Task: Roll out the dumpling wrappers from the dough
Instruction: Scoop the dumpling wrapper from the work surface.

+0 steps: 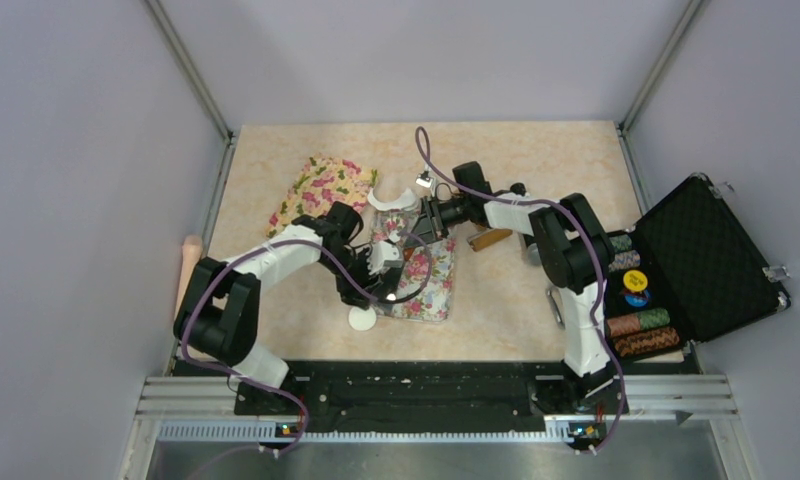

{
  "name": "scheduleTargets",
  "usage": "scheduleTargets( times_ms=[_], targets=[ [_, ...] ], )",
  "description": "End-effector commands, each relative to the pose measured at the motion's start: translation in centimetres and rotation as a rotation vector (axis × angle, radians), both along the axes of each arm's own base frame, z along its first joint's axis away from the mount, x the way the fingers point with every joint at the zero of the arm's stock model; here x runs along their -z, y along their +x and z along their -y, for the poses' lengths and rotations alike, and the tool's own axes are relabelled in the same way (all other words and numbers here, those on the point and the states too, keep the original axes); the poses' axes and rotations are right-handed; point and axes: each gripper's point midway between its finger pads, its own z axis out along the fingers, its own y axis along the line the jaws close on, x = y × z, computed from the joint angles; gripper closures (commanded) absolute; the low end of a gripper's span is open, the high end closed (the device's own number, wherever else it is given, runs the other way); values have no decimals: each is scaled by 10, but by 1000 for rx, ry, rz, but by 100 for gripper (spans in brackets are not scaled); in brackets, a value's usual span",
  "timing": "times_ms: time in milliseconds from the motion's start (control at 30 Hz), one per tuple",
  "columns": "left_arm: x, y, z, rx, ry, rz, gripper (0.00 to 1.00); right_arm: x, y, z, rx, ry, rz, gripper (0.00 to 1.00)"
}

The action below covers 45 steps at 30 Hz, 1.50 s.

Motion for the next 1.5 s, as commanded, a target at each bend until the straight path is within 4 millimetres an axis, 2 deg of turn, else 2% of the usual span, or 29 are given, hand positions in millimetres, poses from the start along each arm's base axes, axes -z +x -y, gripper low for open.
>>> scheduleTargets(
  times_ms=[0,367,1467],
  targets=[
    [2,9,2,-9,14,38,50,-7,-3,-10,-61,44,52,100],
    [2,8,2,-4,18,30,50,-28,-2,-14,-80,84,47,100],
    [-4,6,5,-2,-4,26,50,-52,4,-18,-76,107,21,100]
  ],
)
